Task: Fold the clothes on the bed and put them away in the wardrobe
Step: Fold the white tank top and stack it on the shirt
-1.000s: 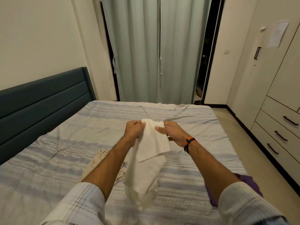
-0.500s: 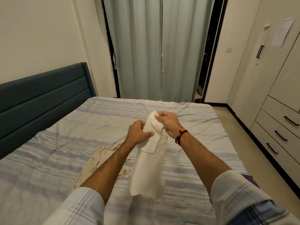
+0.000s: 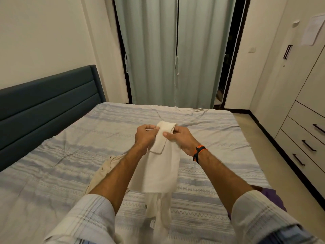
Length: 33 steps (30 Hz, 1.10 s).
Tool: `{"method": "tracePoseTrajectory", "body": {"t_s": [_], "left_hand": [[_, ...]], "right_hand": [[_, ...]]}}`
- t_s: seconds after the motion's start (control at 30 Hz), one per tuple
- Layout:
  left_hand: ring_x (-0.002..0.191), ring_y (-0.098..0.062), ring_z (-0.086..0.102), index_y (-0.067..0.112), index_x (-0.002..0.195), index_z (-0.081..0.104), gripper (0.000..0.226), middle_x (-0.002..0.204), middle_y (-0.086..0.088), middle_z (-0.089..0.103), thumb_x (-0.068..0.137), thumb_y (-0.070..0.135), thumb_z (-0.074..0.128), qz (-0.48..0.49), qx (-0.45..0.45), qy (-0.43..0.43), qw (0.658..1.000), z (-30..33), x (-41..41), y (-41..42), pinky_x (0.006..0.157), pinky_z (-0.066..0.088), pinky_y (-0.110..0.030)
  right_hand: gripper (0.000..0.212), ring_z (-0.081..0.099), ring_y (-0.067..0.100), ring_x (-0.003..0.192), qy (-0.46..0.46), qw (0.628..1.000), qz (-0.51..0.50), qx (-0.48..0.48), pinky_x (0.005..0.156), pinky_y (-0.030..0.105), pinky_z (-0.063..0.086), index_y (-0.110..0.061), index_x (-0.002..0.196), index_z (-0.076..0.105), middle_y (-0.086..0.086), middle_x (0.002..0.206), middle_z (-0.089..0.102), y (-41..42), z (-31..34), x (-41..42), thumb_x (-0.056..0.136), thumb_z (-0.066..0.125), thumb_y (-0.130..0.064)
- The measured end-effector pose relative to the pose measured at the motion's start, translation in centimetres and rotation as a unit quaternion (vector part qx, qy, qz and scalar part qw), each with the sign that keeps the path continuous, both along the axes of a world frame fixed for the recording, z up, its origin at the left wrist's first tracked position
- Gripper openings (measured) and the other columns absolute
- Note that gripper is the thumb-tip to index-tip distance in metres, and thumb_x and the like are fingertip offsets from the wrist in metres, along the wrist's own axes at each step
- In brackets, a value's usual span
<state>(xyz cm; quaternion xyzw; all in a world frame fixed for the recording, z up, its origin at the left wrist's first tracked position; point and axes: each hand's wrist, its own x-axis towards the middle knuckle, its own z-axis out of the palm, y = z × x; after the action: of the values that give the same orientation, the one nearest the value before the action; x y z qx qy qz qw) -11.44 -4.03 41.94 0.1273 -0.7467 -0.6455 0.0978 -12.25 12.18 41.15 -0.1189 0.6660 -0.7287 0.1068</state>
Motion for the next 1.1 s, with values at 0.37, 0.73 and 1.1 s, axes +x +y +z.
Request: {"method": "tracePoseTrajectory", "body": {"t_s": [0.37,0.73,1.1], "left_hand": [[0.096,-0.01,0.063,0.02,0.121,0.058,0.07,0.115,0.007,0.061,0.06,0.016,0.092,-0.196,-0.143,0.045,0.969,-0.4,2.3,-0.6,0.08,0.058,-0.026],[0.067,-0.014,0.069,0.012,0.084,0.071,0.024,0.077,0.004,0.073,0.096,0.029,0.058,-0.033,-0.182,0.154,0.971,-0.8,1.5,0.2,0.066,0.06,-0.04],[0.082,-0.014,0.067,0.022,0.091,0.062,0.062,0.09,0.007,0.068,0.045,0.045,0.096,-0.165,-0.238,-0.013,0.957,-2.2,2.1,-0.3,0.074,0.059,-0.033]], "right_hand": [[0.009,0.068,0.033,0.102,-0.021,0.986,-0.162,-0.029,0.093,0.051,0.055,-0.005,0.096,0.069,0.02,0.11,0.071,-1.1,0.4,-1.6,0.095,0.064,-0.012],[0.011,0.061,0.021,0.094,-0.035,0.994,-0.101,0.037,0.084,0.034,0.053,0.003,0.096,0.067,0.007,0.096,0.063,0.1,0.6,-1.1,0.087,0.063,0.008],[0.031,0.066,0.03,0.098,-0.093,0.985,-0.143,0.033,0.085,0.041,0.057,0.007,0.117,0.065,0.022,0.111,0.068,0.4,-1.1,-0.8,0.087,0.061,0.012]]}}
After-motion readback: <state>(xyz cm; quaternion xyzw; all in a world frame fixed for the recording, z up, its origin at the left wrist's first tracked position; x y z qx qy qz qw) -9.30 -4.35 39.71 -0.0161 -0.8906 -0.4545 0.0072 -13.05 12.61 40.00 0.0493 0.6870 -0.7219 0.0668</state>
